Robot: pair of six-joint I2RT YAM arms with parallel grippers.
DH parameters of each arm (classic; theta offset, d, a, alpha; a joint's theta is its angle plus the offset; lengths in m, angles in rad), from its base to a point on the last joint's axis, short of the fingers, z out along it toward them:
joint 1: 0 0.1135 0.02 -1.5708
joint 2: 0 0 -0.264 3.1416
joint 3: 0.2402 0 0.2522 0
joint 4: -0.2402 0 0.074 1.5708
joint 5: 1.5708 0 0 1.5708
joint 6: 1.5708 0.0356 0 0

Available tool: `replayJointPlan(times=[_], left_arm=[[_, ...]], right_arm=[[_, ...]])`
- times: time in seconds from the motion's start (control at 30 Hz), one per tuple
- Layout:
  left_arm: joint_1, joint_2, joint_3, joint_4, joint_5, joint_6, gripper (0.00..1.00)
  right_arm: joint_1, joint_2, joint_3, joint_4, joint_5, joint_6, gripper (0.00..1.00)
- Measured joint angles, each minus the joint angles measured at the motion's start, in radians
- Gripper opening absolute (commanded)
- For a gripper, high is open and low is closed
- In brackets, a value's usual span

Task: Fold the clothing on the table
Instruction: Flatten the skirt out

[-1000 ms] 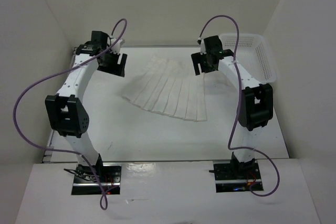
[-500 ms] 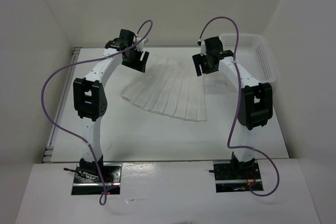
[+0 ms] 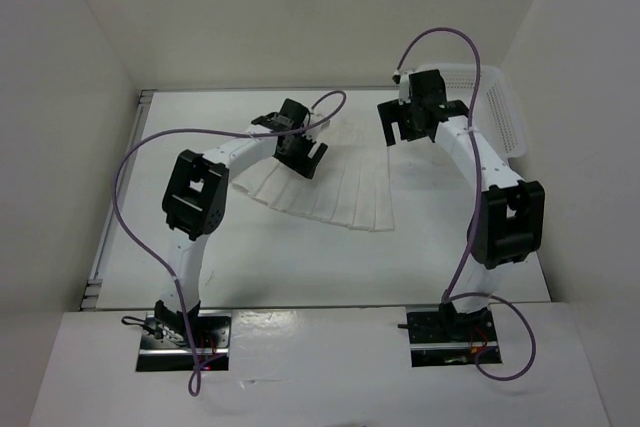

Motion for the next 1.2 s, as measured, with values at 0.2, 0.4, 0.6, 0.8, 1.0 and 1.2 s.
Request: replayJointPlan(times=[0.2, 0.4, 0.6, 0.8, 1.0, 1.2], left_arm=[[-0.006, 0.0, 0.0, 0.076, -0.072, -0.019, 0.89], [0.006, 0.0, 0.001, 0.12, -0.129, -0.022, 0.89], [0.002, 0.031, 0.004, 0.135, -0.134, -0.023, 0.89], [0.002, 0.068, 0.006, 0.142, -0.116, -0.048, 0.89], [0.002, 0.068, 0.006, 0.127, -0.116, -0.101, 0.89], [0.001, 0.016, -0.071, 0.127, -0.124, -0.156, 0.9]], right_arm=[[-0.028, -0.093, -0.068, 0.0, 0.008, -0.015, 0.98], [-0.037, -0.126, -0.114, 0.004, 0.012, -0.019, 0.98], [-0.04, -0.142, -0.122, 0.005, 0.014, -0.022, 0.98], [-0.041, -0.186, -0.146, 0.005, 0.013, -0.026, 0.98], [-0.041, -0.212, -0.149, 0.005, 0.01, -0.029, 0.98], [-0.045, -0.224, -0.149, 0.005, 0.005, -0.03, 0.98]])
